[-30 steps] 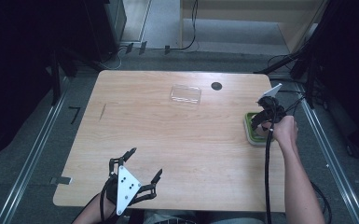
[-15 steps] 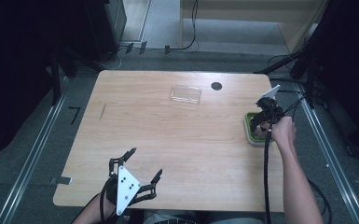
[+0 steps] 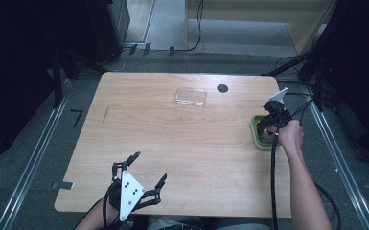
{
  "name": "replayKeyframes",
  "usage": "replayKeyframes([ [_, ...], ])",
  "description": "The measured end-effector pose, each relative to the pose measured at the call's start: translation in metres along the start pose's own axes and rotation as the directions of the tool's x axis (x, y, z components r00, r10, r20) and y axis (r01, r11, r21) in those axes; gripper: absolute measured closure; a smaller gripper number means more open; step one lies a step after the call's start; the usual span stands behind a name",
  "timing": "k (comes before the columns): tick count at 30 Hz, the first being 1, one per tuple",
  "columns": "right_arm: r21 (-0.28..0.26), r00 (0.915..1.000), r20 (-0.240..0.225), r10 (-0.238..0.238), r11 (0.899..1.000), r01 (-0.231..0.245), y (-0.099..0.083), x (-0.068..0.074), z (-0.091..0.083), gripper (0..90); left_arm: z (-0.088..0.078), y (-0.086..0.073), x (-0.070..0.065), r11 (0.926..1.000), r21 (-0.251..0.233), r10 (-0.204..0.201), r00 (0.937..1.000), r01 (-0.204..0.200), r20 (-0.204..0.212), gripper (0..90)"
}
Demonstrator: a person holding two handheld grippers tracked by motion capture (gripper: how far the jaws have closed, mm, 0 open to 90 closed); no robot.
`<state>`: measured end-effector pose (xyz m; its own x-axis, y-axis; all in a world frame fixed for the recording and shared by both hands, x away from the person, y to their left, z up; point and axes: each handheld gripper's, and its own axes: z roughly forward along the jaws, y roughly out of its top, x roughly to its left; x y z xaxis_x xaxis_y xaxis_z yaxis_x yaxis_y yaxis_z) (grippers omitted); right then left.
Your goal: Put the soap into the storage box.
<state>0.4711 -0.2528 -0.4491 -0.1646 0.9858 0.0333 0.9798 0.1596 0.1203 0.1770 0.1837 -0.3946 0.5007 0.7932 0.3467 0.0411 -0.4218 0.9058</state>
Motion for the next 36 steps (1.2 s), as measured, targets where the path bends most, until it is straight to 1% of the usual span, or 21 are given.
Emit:
replayKeyframes([
  [16,0.019,1.0,0.008,0.005,1.0,-0.005,0.0,0.002,0.002,33.2,0.0,0.0,0.0,1.0,0.0,0.001,1.0,-0.001,0.0,9.9],
  [26,0.01,1.0,0.005,0.0,1.0,0.0,-0.003,0.001,-0.001,30.6,0.001,0.001,-0.001,1.0,0.002,0.0,1.0,0.0,0.0,9.9],
  [27,0.007,1.0,0.005,0.001,1.0,-0.001,-0.004,0.002,-0.002,29.8,0.002,0.001,-0.001,1.0,0.003,0.004,1.0,-0.005,0.003,9.9],
  [28,0.002,1.0,0.004,0.0,1.0,0.0,-0.005,0.002,-0.006,26.3,0.002,0.001,-0.001,1.0,0.004,0.007,1.0,-0.007,0.005,9.9],
  [29,0.002,1.0,0.004,0.0,1.0,0.0,-0.005,0.002,-0.006,26.3,0.002,0.001,-0.001,1.0,0.004,0.007,1.0,-0.007,0.005,9.9],
  [30,-0.004,1.0,0.003,-0.006,1.0,0.006,-0.006,0.002,-0.009,19.5,0.002,0.0,-0.001,1.0,0.005,0.005,1.0,-0.005,0.002,9.9],
  [31,-0.001,0.9999,0.005,-0.009,1.0,0.009,-0.007,0.002,-0.01,17.7,0.002,0.0,-0.001,1.0,0.003,0.002,1.0,-0.002,0.0,10.0],
  [36,-0.013,0.9999,0.004,-0.014,1.0,0.014,-0.011,0.003,-0.018,13.9,0.0,0.0,-0.001,1.0,0.004,0.002,1.0,-0.002,-0.003,10.0],
])
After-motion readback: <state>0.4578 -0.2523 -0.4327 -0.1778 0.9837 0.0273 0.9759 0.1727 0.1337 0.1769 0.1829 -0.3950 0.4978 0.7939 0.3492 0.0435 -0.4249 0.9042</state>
